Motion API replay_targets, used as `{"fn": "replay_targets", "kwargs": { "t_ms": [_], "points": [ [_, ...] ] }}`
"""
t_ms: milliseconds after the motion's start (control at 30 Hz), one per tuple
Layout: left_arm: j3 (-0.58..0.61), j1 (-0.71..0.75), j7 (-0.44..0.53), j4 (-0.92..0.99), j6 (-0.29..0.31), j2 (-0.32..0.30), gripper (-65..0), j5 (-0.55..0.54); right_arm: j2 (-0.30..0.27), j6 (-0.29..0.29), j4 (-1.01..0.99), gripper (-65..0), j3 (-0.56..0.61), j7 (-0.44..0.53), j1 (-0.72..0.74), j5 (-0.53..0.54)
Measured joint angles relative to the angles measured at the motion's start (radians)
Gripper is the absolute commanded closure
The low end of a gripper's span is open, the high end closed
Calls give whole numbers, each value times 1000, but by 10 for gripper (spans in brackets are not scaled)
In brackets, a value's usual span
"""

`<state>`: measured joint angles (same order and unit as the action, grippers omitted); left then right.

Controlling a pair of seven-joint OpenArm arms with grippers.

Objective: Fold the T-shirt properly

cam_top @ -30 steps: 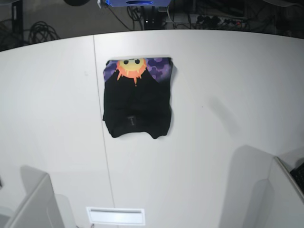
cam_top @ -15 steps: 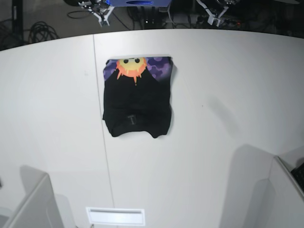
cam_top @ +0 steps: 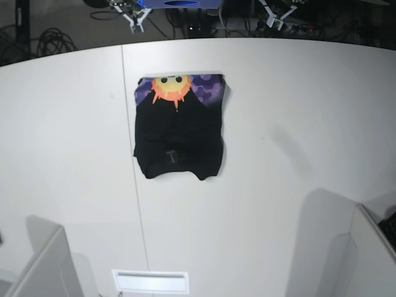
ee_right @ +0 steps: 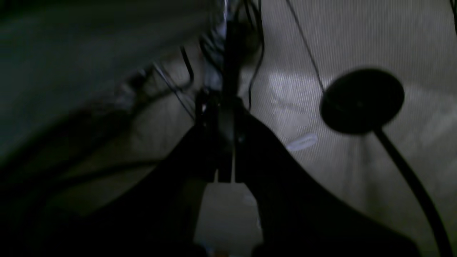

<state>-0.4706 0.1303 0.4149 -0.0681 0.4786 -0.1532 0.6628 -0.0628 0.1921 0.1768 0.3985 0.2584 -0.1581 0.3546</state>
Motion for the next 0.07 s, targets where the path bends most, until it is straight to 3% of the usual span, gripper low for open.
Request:
{"fn": "replay_targets", "kwargs": {
  "t_ms": [67],
  "points": [
    [0, -6, -1, 3, 0, 3, 0, 3, 0, 0, 0, 0, 0, 0, -2, 0]
  ]
}}
